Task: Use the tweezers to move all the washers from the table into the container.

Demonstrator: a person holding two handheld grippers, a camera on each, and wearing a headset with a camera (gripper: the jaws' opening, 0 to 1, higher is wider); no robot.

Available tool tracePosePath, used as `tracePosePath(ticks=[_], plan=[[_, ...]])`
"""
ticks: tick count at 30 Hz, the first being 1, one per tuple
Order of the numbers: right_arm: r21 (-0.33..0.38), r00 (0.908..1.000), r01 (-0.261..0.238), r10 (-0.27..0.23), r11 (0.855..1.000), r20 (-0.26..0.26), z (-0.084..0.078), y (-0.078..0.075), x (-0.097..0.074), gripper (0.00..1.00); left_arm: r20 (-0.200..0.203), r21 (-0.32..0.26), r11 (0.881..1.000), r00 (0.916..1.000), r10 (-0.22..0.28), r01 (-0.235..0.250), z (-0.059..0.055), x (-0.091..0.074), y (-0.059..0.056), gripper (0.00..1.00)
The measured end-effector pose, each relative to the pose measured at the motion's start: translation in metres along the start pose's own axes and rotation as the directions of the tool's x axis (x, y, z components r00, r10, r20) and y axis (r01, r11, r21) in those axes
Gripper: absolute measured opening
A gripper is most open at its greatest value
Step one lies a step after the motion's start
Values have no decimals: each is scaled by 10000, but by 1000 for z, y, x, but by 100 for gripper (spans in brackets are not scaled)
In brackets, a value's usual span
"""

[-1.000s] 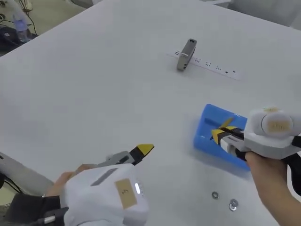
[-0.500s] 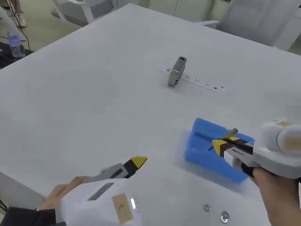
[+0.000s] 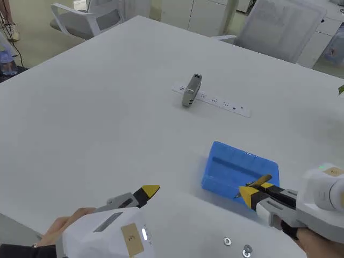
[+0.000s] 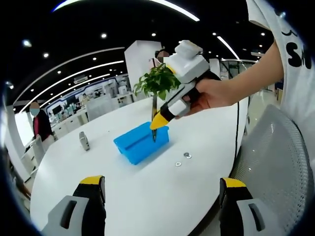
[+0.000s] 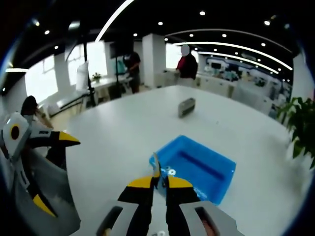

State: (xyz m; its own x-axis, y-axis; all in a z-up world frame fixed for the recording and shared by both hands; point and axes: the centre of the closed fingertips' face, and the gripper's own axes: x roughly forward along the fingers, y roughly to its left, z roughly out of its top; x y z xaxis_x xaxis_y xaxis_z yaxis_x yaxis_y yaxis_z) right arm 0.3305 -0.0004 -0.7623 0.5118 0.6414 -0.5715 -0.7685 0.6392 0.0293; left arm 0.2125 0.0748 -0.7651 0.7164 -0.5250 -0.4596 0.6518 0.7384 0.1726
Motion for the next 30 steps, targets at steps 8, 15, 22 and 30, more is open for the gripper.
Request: tracePosePath(ticks=[8, 15, 22, 30], plan=[[419, 9992, -141, 156, 9990, -364, -26, 15, -6, 5, -51, 65, 10000, 10000, 15, -15, -1, 0, 0, 99], [569, 9975, -104, 144, 9983, -698, -45, 20, -7, 5, -226, 128, 9999, 9997, -28, 31, -4, 1, -1, 99], [618, 9932, -51, 123, 9981, -1154, -63, 16, -2, 5, -321, 254, 9997, 9995, -18, 26, -5, 2, -2, 99], [698, 9900, -122, 219, 9975, -1390, -71, 16, 2, 5, -401, 244, 9997, 9992, -14, 24, -7, 2, -2, 99]])
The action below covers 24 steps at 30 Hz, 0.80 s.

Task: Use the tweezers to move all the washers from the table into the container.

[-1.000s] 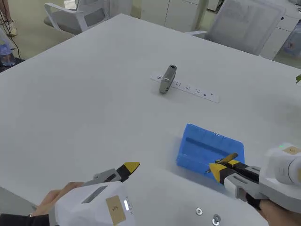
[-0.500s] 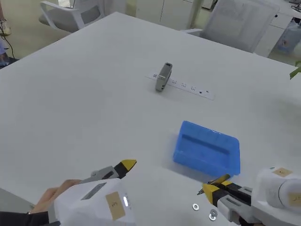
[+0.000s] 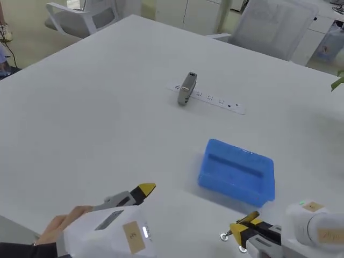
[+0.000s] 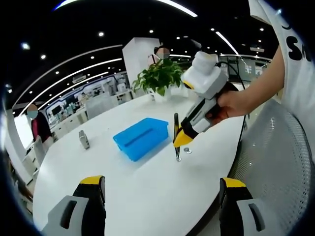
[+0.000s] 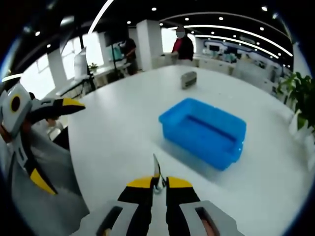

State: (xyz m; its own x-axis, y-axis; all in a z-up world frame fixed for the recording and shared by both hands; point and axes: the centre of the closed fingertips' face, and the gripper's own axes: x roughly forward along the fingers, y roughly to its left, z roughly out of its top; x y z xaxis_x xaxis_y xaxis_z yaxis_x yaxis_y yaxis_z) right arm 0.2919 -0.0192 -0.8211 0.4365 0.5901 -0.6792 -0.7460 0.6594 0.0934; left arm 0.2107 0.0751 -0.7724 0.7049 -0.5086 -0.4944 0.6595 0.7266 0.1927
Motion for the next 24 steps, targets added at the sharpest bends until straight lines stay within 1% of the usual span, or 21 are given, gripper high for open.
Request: tracePosePath(ticks=[4, 8, 10, 11, 15, 19, 21, 22, 24], plan=[[0, 9999, 45, -45, 10000, 96, 0, 1, 1, 5, -55, -3, 10000, 10000, -20, 20, -1, 0, 0, 99], [-244, 9998, 63, -59, 9997, 165, 1, 3, 2, 5, -65, 22, 10000, 10000, -17, 17, -2, 0, 0, 99], [-174, 9997, 95, -91, 9998, 214, 1, 4, 2, 4, -74, 43, 10000, 10000, -16, 16, -2, 0, 0, 99], [-28, 9995, 133, -132, 9999, 275, 1, 4, 2, 4, -72, 57, 10000, 10000, -12, 12, -2, 0, 0, 99], [111, 9989, 250, -254, 9996, 387, 0, 2, 2, 3, -94, 120, 9999, 10000, 28, -27, -2, 0, 0, 99], [-61, 9987, 387, -385, 9992, 335, 1, 4, 2, 3, -107, 216, 9998, 9999, 55, -53, -2, 0, 0, 97], [77, 9987, 444, -446, 9990, 256, 2, 3, 2, 3, -103, 244, 9997, 9999, 83, -81, -2, 0, 0, 97], [483, 9984, 495, -507, 9976, 244, 2, 3, 2, 3, -93, 265, 9996, 9999, 114, -111, -2, 0, 1, 97], [527, 9986, 498, -508, 9974, 178, 4, 1, 3, 4, -85, 281, 9995, 9999, 151, -148, -2, -1, 1, 97]])
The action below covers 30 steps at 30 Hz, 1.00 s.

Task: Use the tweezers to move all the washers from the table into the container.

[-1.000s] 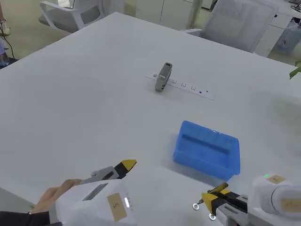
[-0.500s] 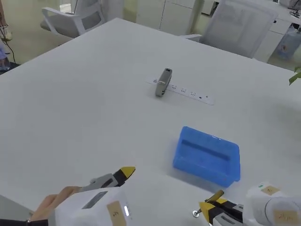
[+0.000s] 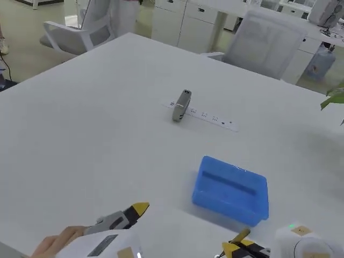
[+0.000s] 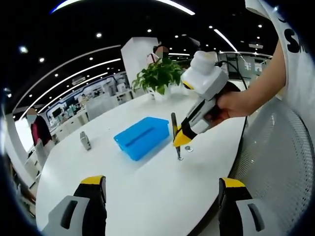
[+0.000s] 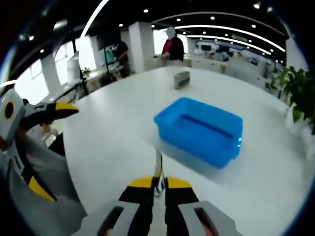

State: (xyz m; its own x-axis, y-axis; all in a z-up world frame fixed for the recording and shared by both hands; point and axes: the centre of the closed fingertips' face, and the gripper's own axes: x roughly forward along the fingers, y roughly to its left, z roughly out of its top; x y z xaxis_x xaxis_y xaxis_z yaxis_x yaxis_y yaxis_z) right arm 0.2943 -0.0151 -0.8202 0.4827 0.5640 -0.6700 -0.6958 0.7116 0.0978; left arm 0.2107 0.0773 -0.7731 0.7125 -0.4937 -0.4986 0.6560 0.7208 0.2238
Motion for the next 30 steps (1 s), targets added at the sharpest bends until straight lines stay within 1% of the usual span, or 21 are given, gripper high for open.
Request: tracePosePath(ticks=[2, 3, 4, 6, 10, 14, 17, 21, 23, 25, 27, 30], plan=[[-75, 9998, -44, 43, 10000, -168, 0, 1, 0, 4, 4, 47, 10000, 10000, 29, -29, 0, 0, 0, 97], [-411, 9997, -33, 23, 9991, -243, 1, 1, 0, 4, -6, 82, 10000, 10000, 35, -35, 0, 0, 0, 97], [-600, 9998, -17, 5, 9982, -207, 2, 1, 0, 4, -21, 110, 9999, 10000, 44, -44, 0, 0, 0, 97], [-612, 9998, -72, 61, 9981, -177, 7, 2, -3, 4, -40, 163, 9998, 10000, 64, -64, 0, 0, 0, 97], [-557, 9998, -55, 65, 9984, 169, 22, -2, -9, 4, 11, 166, 9998, 9999, 135, -135, 0, -1, 2, 97], [-400, 9969, 119, -87, 9991, 776, 46, -8, -18, 4, 29, 132, 9997, 9998, 195, -196, 0, -1, 4, 97], [-386, 9921, 246, -196, 9990, 1236, 67, -14, -24, 4, -50, 212, 9994, 9997, 256, -255, -1, -1, 5, 96], [-497, 9856, 483, -395, 9976, 1647, 88, -25, -28, 4, -138, 364, 9989, 9995, 297, -292, -2, 0, 4, 96], [-427, 9832, 507, -423, 9978, 1777, 93, -29, -29, 4, -257, 480, 9985, 9993, 287, -274, -5, 1, 3, 96], [-381, 9807, 569, -487, 9977, 1896, 98, -32, -28, 4, -260, 549, 9982, 9993, 272, -257, -5, 1, 3, 96], [-424, 9800, 640, -548, 9971, 1913, 100, -33, -26, 4, -247, 535, 9983, 9994, 261, -247, -5, 1, 3, 96], [-440, 9811, 702, -610, 9966, 1836, 100, -38, -18, 4, -239, 440, 9987, 9994, 267, -257, -5, 1, 4, 96]])
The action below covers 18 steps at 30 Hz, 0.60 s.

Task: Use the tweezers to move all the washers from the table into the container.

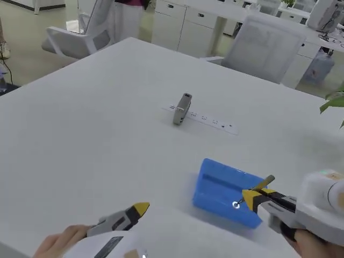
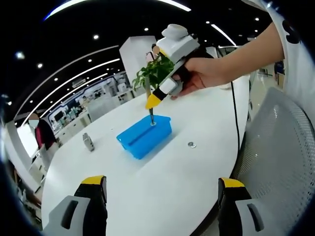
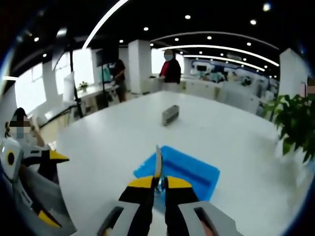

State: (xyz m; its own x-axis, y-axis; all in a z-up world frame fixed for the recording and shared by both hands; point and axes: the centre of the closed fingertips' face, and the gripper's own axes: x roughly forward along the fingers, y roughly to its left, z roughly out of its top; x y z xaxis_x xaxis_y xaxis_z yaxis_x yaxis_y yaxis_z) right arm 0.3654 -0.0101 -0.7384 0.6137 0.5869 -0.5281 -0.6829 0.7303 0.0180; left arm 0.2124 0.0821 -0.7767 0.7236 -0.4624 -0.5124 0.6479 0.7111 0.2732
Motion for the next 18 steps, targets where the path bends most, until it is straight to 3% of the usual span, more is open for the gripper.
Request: tracePosePath(ticks=[12, 18], plan=[[-137, 9998, -144, 142, 9998, -149, 7, -9, 42, 4, -120, -24, 10000, 9999, -9, 9, -2, 0, 0, 95], [101, 9983, -333, 338, 9994, -473, -6, -13, 63, 4, -199, 28, 10000, 9998, -13, 14, -3, 0, 0, 95]])
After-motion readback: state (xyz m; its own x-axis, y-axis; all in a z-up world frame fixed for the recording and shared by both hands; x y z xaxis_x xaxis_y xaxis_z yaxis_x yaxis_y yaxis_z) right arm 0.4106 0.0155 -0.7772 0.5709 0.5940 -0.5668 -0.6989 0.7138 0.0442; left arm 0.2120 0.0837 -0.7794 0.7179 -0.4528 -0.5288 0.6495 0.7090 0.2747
